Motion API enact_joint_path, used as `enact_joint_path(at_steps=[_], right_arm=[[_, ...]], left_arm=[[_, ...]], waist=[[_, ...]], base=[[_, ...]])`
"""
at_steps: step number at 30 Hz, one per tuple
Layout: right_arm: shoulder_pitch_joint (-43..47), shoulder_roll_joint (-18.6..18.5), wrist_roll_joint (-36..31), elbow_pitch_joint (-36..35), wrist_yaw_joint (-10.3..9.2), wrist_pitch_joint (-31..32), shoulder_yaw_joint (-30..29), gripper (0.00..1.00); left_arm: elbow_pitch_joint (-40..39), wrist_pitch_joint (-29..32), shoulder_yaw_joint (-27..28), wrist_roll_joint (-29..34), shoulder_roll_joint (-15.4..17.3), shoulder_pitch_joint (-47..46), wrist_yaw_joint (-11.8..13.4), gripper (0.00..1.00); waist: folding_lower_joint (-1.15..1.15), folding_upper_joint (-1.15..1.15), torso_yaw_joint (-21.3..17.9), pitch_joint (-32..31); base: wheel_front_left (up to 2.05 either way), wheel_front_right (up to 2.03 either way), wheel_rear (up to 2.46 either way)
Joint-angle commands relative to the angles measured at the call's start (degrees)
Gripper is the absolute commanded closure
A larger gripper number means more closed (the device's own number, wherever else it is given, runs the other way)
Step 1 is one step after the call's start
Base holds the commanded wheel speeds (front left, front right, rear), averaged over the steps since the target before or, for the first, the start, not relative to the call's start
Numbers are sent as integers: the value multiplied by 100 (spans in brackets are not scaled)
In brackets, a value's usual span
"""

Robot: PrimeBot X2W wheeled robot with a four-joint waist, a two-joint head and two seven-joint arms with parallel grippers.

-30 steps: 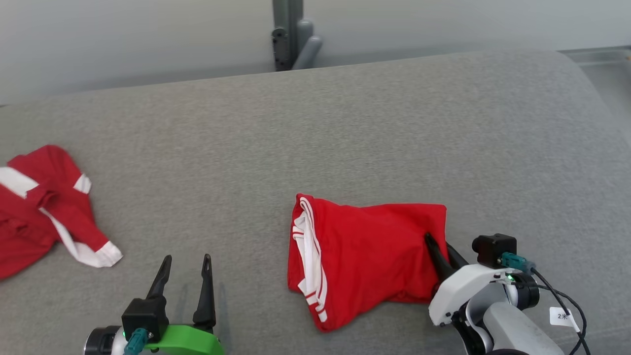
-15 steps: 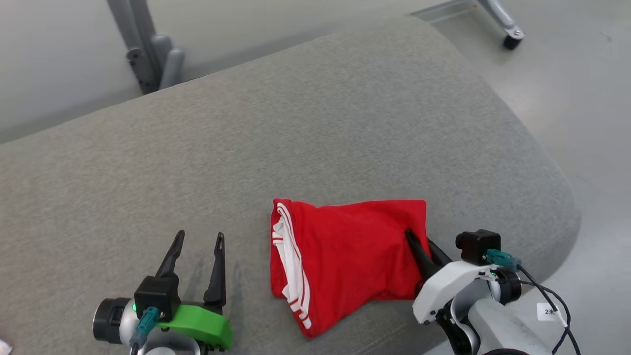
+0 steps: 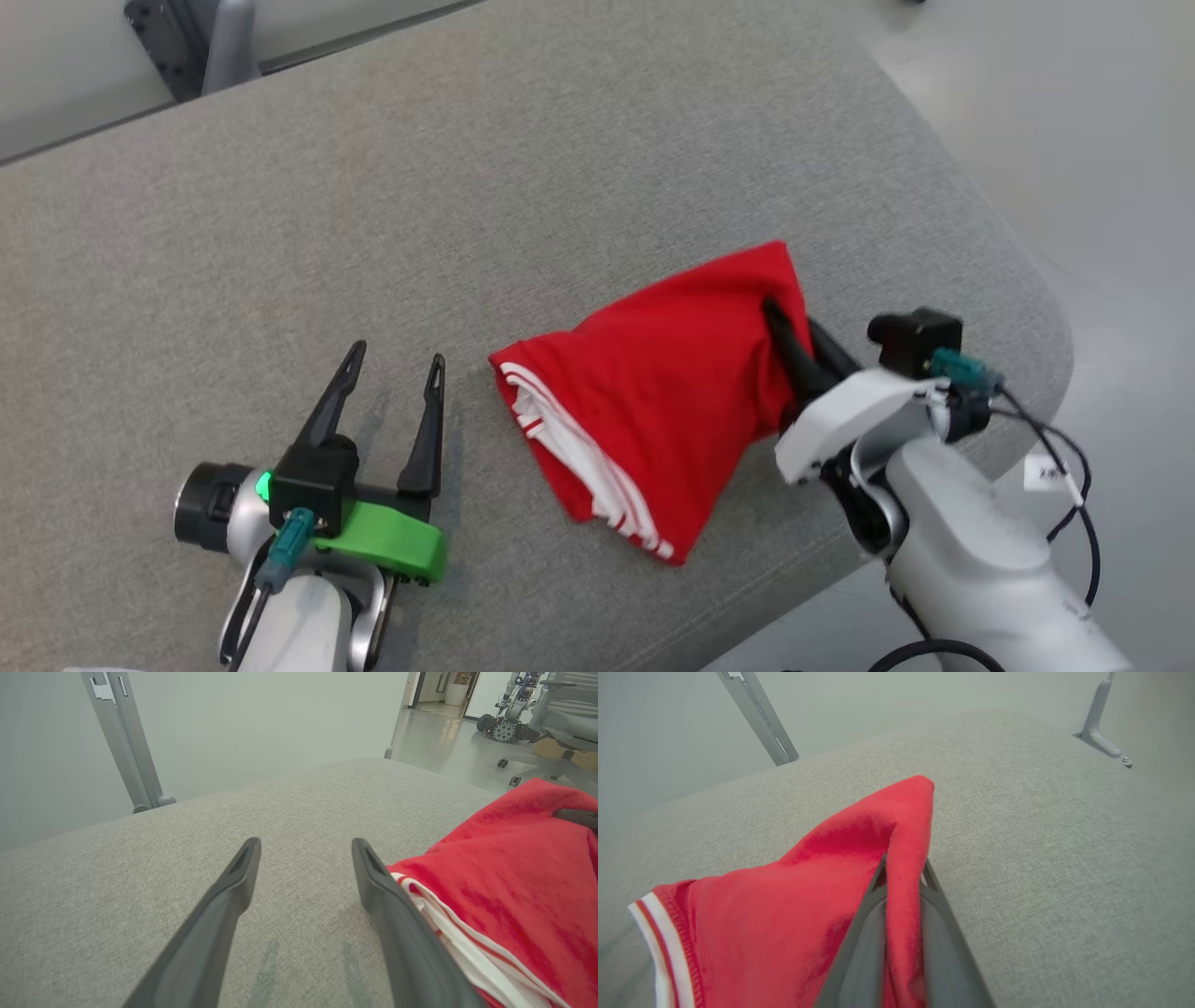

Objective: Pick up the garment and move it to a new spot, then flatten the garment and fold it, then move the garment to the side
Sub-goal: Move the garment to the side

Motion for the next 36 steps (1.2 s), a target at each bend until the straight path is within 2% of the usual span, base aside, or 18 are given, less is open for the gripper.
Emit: enact_joint_path(at_steps=[1,2,3,8,14,18,20,25,29,30,31,34,36], right_arm=[[-249,-69,-58,-26,-10,-11,-69,100],[-580,-161,-154,26,-9,-11,-176,100],[-580,-161,-154,26,-9,-11,-176,100],[-1491,-395,-391,315,-10,-11,-661,100],[-2395,-908,-962,1057,-11,-11,-1759,100],[-2702,-1322,-1527,1403,-10,-11,-2635,100],[-2807,-1635,-2028,1525,-10,-11,-3286,100],[-2809,-1974,-2811,1766,-10,-11,-4216,100],[-2747,-2029,-3342,1812,-10,-11,-4770,100],[-2721,-2037,-3492,1819,-10,-11,-4919,65],[-2704,-2030,-3614,1843,-10,-11,-5091,0],[-2690,-1937,-3939,1729,-10,-11,-5442,0],[-2691,-1824,-4075,1559,-9,-11,-5470,0]], left_arm=[[-52,3,6,74,71,-156,-24,0],[-112,3,-12,117,113,-283,-42,0],[-112,3,-12,117,113,-283,-42,0],[-240,3,-87,243,237,-600,-57,0],[-469,3,-192,324,333,-890,31,0],[-586,3,-268,298,371,-944,95,0],[-625,3,-300,266,388,-928,153,0],[-569,7,-327,227,418,-898,218,0],[-520,8,-329,189,440,-906,254,0],[-513,8,-333,191,442,-902,267,0],[-504,8,-339,189,440,-896,277,0],[-484,8,-350,152,406,-876,305,0],[-460,7,-336,122,382,-840,334,0]], waist=[[0,-1,711,797],[0,-1,928,1052],[0,-1,928,1052],[0,-1,1442,1637],[0,-1,1905,2025],[0,-1,2038,2077],[0,-1,2085,2067],[0,-1,2153,2017],[0,-1,2175,1978],[0,-1,2180,1959],[0,-1,2188,1938],[0,-1,2214,1846],[0,-1,2215,1754]], base=[[0,0,0],[0,0,0],[0,0,0],[0,0,0],[0,0,0],[0,0,0],[0,0,0],[0,0,0],[0,0,0],[0,0,0],[0,0,0],[0,0,0],[0,0,0]])
